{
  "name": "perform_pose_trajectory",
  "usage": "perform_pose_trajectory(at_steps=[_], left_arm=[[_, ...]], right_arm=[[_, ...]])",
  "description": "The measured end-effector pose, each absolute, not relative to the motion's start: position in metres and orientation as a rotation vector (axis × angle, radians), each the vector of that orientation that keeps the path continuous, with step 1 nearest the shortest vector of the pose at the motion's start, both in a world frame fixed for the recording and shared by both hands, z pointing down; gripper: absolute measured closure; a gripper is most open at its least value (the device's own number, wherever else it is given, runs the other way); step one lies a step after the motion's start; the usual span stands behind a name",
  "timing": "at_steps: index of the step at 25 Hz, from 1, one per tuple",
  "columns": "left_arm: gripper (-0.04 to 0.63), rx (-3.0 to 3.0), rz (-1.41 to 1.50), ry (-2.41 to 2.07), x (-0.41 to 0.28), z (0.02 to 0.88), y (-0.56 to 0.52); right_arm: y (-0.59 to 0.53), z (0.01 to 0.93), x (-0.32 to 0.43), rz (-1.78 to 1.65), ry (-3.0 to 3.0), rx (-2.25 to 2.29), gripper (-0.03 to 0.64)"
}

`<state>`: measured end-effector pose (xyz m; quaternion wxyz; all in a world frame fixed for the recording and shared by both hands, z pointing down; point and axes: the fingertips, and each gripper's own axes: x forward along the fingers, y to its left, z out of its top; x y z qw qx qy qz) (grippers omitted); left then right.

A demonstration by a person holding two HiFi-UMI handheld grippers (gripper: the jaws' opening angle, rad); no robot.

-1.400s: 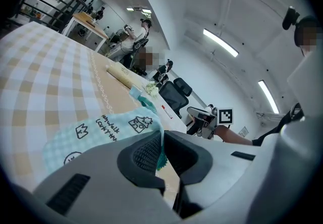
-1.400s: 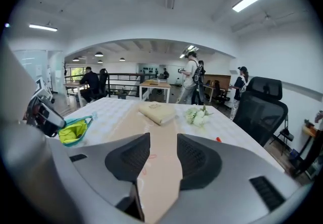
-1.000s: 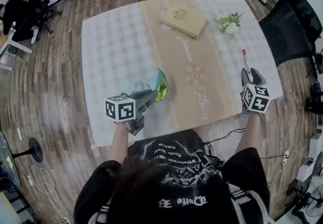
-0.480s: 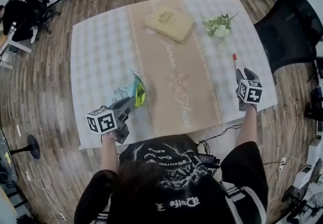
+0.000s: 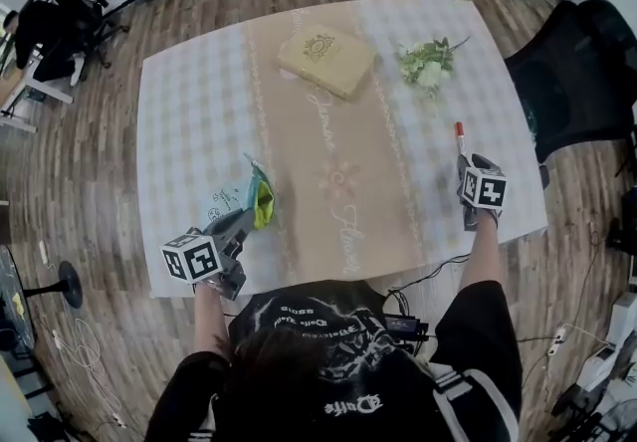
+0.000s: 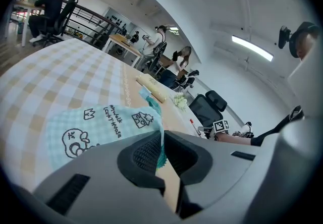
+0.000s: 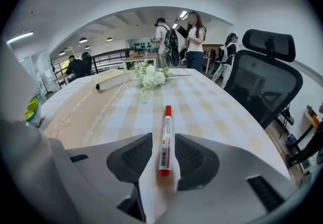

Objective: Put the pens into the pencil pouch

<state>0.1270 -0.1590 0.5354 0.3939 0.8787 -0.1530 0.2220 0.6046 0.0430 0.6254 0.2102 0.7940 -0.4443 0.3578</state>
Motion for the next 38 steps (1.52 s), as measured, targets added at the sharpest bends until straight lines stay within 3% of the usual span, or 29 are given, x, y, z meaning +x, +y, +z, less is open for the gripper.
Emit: perform_pose_trajectory(at_steps=[11,14,19,38], left_arm=[[0.560,2.212,0.549,-0.436,0.131,0.536,-0.162],[0.560,2.207,0.549,-0.441,0.130,0.536,-0.161],[0.560,2.205,0.546,-0.435,0.130,0.537,-0.160],[0.560,2.221,0.561,-0.381,0.122,0.533,-0.167]], right_arm=[[0.046,0.652,0.608,1.124,-1.256,2.157,0.474],[0.048,0.652,0.612,1.148,-1.232,2.164,0.533],[0.047,0.652,0.613,1.153,-1.197,2.174,0.541],[0.002,0.553,0.561,0.732,-1.345,2.130,0.543]])
